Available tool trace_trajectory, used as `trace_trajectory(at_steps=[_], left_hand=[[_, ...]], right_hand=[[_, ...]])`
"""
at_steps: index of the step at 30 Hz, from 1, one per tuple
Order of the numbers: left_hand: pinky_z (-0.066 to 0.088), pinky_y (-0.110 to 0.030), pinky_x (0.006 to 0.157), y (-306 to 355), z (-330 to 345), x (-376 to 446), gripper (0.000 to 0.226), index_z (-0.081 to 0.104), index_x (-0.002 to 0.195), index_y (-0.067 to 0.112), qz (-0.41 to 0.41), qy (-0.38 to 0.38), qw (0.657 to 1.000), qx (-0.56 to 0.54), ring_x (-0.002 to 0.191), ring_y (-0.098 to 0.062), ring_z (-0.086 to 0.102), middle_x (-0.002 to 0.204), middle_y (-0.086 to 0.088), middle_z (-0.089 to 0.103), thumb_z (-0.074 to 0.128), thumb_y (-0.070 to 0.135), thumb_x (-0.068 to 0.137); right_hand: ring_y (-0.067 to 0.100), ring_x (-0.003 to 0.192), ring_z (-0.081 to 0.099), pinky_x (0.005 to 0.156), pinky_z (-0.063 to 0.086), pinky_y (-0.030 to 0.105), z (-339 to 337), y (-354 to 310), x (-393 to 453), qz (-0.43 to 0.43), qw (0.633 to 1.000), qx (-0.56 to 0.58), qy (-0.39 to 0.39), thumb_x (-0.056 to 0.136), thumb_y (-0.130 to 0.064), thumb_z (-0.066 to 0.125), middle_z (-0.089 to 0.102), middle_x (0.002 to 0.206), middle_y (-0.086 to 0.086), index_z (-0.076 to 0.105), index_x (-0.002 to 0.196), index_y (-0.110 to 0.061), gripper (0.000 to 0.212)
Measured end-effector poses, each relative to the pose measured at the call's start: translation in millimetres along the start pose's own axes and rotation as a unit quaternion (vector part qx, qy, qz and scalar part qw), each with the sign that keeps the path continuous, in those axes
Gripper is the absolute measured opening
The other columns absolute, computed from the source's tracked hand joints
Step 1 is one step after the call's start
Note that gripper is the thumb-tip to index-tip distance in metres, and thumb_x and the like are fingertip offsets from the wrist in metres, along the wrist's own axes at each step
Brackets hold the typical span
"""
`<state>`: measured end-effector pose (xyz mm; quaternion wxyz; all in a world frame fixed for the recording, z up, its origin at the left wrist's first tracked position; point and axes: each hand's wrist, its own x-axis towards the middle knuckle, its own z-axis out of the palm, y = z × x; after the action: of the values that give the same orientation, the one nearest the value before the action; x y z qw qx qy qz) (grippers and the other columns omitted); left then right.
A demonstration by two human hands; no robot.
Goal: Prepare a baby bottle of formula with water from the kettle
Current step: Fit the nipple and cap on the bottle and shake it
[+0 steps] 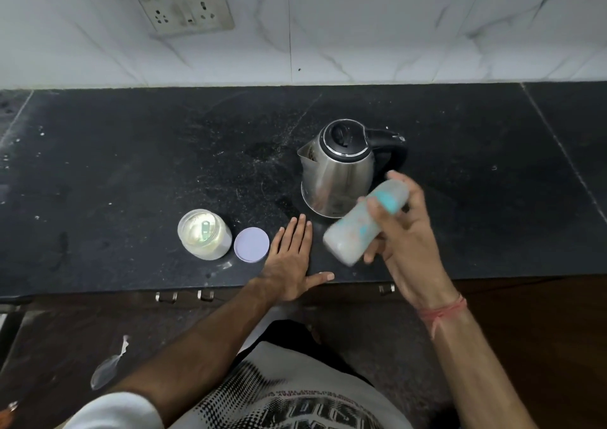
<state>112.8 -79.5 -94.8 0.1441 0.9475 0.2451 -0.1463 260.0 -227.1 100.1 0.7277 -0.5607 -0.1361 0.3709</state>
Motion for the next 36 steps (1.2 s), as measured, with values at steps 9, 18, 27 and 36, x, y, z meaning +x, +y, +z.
trace_trajectory(at_steps=[9, 18, 27, 36], left_hand=[[-0.007, -0.051, 0.139, 2.6, -7.8, -3.1, 0.146, -0.019, 0.173, 0.005, 0.003, -0.014, 1.0, 0.02, 0.17, -0.03, -0.024, 0.182, -0.014, -0.029, -0.016, 0.105, 0.066], [-0.013, -0.048, 0.138, 1.1, -2.4, 0.7, 0.149, -0.02, 0.174, 0.008, -0.003, 0.002, 1.0, -0.001, 0.17, -0.028, -0.025, 0.183, -0.012, -0.028, -0.022, 0.108, 0.063], [-0.011, -0.049, 0.139, 3.2, -3.4, -1.0, 0.139, -0.02, 0.174, 0.008, -0.007, -0.003, 1.0, -0.001, 0.17, -0.027, -0.025, 0.183, -0.012, -0.028, 0.004, 0.103, 0.076], [-0.015, -0.046, 0.138, 2.1, -1.8, -0.7, 0.137, -0.019, 0.175, 0.009, -0.006, 0.003, 1.0, 0.002, 0.17, -0.027, -0.025, 0.183, -0.012, -0.028, 0.005, 0.102, 0.077]], right_hand=[[0.028, 0.101, 0.077, 0.046, 0.059, 0.032, -6.9, 1.8, -8.4, 0.007, 0.994, -0.075, -0.085, 0.092, -0.02, 0.077, 0.07, 0.131, 0.021, 0.047, 0.152, -0.032, 0.069], [0.022, 0.1, 0.074, 0.045, 0.056, 0.026, -4.8, -6.0, -2.0, -0.012, 1.0, 0.017, 0.001, 0.099, -0.026, 0.07, 0.071, 0.125, 0.018, 0.044, 0.157, -0.029, 0.063], [0.02, 0.093, 0.074, 0.043, 0.055, 0.025, 2.7, -1.7, 0.8, 0.004, 1.0, 0.017, 0.023, 0.098, -0.033, 0.068, 0.075, 0.119, 0.013, 0.042, 0.158, -0.03, 0.065], [0.013, 0.097, 0.076, 0.052, 0.053, 0.026, 4.1, 17.2, -3.0, 0.066, 0.994, 0.072, 0.045, 0.107, -0.034, 0.062, 0.081, 0.112, 0.003, 0.05, 0.156, -0.035, 0.051]])
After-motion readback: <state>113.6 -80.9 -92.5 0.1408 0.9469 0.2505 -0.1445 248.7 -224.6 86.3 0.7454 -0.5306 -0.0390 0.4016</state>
